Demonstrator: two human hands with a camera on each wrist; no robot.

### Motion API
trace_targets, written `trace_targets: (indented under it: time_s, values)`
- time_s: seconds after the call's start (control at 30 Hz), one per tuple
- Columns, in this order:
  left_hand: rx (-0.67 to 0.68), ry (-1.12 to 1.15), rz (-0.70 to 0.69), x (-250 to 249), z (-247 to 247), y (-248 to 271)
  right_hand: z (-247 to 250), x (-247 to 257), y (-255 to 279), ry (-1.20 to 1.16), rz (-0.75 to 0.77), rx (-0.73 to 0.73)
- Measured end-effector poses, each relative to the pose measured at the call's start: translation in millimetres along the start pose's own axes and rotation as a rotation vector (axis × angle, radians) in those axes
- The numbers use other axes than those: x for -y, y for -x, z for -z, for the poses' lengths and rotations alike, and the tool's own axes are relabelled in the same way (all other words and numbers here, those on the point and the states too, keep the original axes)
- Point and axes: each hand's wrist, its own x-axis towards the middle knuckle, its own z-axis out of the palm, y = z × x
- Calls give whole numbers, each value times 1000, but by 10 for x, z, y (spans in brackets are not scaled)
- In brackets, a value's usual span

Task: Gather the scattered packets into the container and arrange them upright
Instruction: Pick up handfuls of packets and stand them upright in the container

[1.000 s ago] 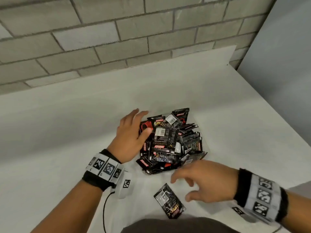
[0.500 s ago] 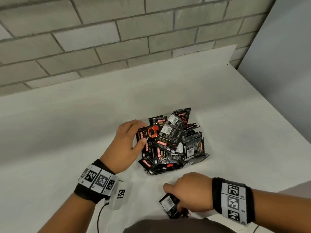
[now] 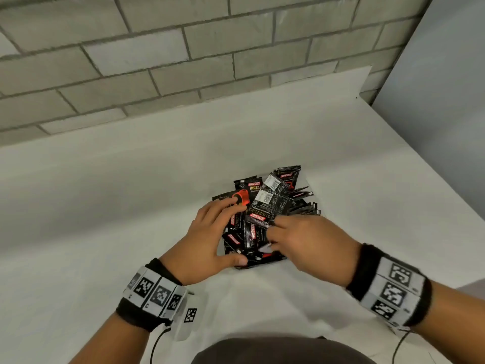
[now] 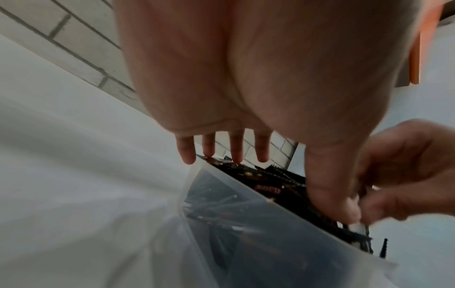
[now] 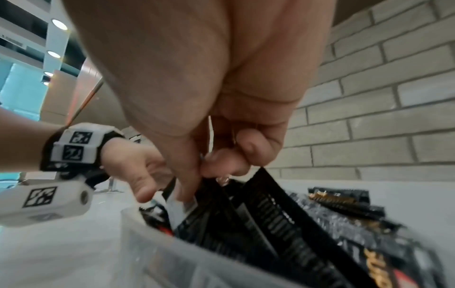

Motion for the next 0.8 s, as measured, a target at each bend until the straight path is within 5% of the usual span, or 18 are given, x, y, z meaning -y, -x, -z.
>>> trace_targets:
  time_s: [0.1, 0.2, 0.3, 0.43, 0.63, 0.8]
  values:
    - [-25, -11, -3, 7, 23, -16, 0, 115, -79, -101, -27, 49]
    - [-13, 38, -6, -26, 112, -4, 198, 60, -31, -461, -87, 74]
    - [-12, 88, 2, -110, 233, -41, 371, -223, 73, -754, -182, -41]
    - [-35, 17, -16, -289, 410, -306, 370, -834, 103, -481, -406, -238]
    - [58, -223, -122, -508, 422, -982, 229, -1167, -210, -266, -397, 90]
    - [277, -442, -13, -599, 150, -1173, 206, -1236, -415, -179, -326, 100]
